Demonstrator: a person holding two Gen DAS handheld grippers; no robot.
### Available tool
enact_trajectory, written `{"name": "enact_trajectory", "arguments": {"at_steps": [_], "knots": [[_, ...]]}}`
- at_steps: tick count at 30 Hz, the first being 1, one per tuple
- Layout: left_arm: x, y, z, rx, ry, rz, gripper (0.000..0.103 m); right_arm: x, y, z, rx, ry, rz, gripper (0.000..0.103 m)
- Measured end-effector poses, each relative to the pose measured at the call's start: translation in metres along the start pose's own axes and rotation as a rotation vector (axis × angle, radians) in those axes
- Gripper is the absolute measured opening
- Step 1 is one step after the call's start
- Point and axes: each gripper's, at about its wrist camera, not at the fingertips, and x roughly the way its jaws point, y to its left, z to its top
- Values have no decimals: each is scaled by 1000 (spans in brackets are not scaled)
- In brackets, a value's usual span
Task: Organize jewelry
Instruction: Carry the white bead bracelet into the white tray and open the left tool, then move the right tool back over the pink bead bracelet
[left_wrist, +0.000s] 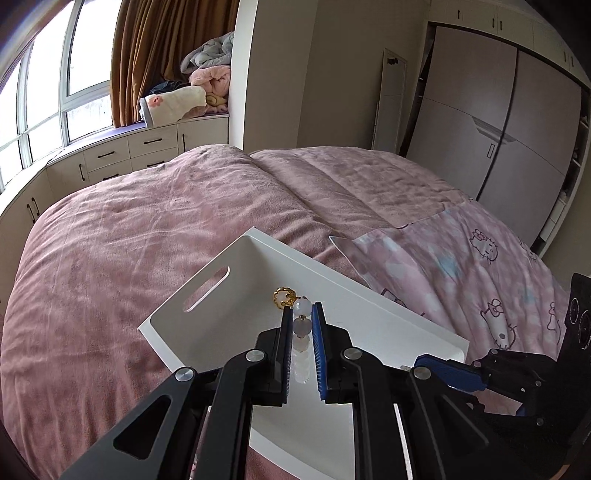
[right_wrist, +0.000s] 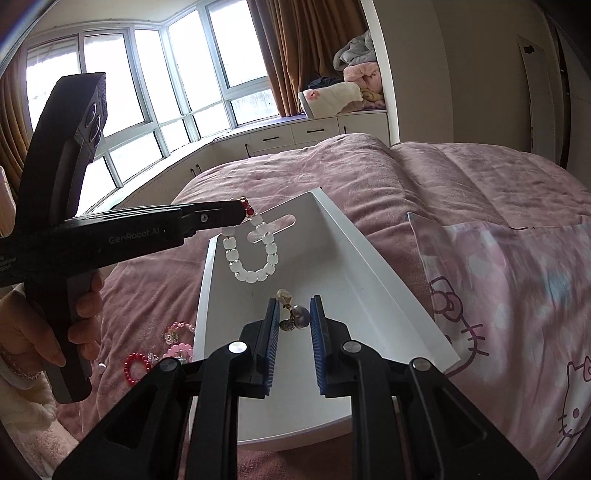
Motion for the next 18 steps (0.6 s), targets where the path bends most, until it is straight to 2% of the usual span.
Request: {"name": "enact_trajectory", "arguments": {"at_steps": [1, 4, 6, 8, 9, 11, 12, 13, 14, 16, 18], "knots": [[3, 2, -1, -7, 3, 0, 16, 2, 0, -1, -1, 3, 0, 19], [11, 4, -4, -7, 4, 29, 32, 5, -2, -1, 3, 8, 3, 19], [14, 5, -5, -13, 9, 32, 34, 7, -2, 0, -1, 13, -1, 19], [12, 7, -6, -15, 1, 34, 38, 5, -1, 0, -10, 10, -6, 31], [9, 8, -6, -12, -9, 43, 41, 3, -1, 1, -14, 2, -9, 41], [1, 10, -8, -1, -38, 67, 58, -3, 0, 4, -15, -20, -19, 50], [-6, 11, -8, 7, -56, 83, 63, -7, 0, 6, -13, -33, -19, 57], [-13, 12, -8, 18, -71, 105, 72, -11, 1, 9, -11, -48, -23, 63], [-20, 14, -8, 32, -86, 127, 77, -16, 3, 11, -13, -62, -27, 65], [-38, 16, -9, 65, -118, 161, 78, -26, 8, 17, -27, -86, -29, 71], [-59, 21, -12, 94, -155, 196, 85, -36, 15, 22, -45, -113, -29, 77]]}}
